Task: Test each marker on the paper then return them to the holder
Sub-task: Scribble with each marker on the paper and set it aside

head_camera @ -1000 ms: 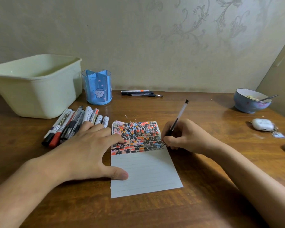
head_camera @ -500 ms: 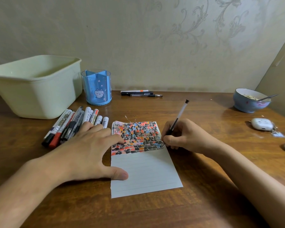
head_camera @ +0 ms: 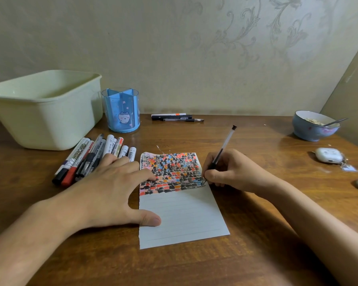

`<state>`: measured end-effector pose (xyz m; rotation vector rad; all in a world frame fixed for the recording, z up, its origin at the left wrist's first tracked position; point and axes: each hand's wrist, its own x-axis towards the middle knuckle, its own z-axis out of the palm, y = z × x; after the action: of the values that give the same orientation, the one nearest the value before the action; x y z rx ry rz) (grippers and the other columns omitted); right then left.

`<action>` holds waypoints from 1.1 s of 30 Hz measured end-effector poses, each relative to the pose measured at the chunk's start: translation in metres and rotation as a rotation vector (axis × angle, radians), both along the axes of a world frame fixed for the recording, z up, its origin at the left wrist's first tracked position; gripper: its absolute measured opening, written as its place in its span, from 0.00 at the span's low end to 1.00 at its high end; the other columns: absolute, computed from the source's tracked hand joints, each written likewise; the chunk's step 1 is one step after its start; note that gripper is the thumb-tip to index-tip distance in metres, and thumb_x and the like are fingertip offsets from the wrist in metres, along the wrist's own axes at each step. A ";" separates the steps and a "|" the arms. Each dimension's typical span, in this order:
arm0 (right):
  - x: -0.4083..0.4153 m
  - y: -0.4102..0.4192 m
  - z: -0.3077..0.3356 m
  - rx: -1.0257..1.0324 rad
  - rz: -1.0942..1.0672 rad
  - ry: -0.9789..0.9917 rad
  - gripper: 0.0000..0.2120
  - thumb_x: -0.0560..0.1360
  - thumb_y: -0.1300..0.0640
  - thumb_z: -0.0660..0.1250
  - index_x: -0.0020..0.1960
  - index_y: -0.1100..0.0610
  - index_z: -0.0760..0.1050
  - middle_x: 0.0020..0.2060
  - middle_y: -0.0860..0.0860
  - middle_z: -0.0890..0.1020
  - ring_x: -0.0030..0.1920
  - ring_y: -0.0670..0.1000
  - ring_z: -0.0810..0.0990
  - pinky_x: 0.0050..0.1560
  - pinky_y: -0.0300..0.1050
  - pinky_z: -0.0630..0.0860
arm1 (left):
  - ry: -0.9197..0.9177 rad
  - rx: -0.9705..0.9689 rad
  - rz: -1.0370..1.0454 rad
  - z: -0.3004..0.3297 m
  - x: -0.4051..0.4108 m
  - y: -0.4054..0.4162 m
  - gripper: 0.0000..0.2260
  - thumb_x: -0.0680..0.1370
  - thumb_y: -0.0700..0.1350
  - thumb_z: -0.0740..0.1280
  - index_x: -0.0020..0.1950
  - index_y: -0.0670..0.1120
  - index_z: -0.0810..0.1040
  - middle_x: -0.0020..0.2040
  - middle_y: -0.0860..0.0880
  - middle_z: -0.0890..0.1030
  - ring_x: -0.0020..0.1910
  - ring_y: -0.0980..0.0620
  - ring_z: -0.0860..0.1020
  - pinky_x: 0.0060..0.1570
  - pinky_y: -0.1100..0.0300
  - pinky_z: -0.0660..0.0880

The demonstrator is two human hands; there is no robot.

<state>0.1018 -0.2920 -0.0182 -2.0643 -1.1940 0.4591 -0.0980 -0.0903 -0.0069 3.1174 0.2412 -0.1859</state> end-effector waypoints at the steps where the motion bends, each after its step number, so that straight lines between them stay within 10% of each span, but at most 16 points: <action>1: 0.000 0.000 0.000 -0.010 -0.006 -0.005 0.04 0.77 0.61 0.69 0.44 0.56 0.80 0.37 0.50 0.84 0.37 0.49 0.82 0.41 0.43 0.81 | 0.002 -0.001 0.006 0.000 0.000 0.000 0.43 0.62 0.82 0.54 0.74 0.66 0.56 0.47 0.67 0.59 0.49 0.62 0.52 0.54 0.62 0.51; 25: -0.002 0.000 0.002 0.172 0.039 0.190 0.03 0.79 0.65 0.66 0.47 0.59 0.76 0.35 0.53 0.82 0.34 0.49 0.79 0.37 0.38 0.76 | -0.026 -0.024 0.006 0.000 0.000 -0.005 0.44 0.63 0.81 0.56 0.75 0.65 0.56 0.54 0.66 0.59 0.49 0.63 0.51 0.54 0.63 0.50; 33: -0.016 0.005 0.003 0.265 0.068 0.345 0.11 0.74 0.52 0.70 0.51 0.59 0.79 0.39 0.54 0.84 0.38 0.52 0.83 0.39 0.42 0.79 | -0.170 -0.116 0.000 -0.003 -0.001 -0.002 0.36 0.69 0.79 0.51 0.73 0.64 0.58 0.62 0.66 0.66 0.56 0.65 0.54 0.56 0.64 0.53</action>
<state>0.0858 -0.2866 -0.0155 -1.6456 -1.0560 0.6246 -0.0987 -0.0923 -0.0094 2.9951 0.2184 0.0636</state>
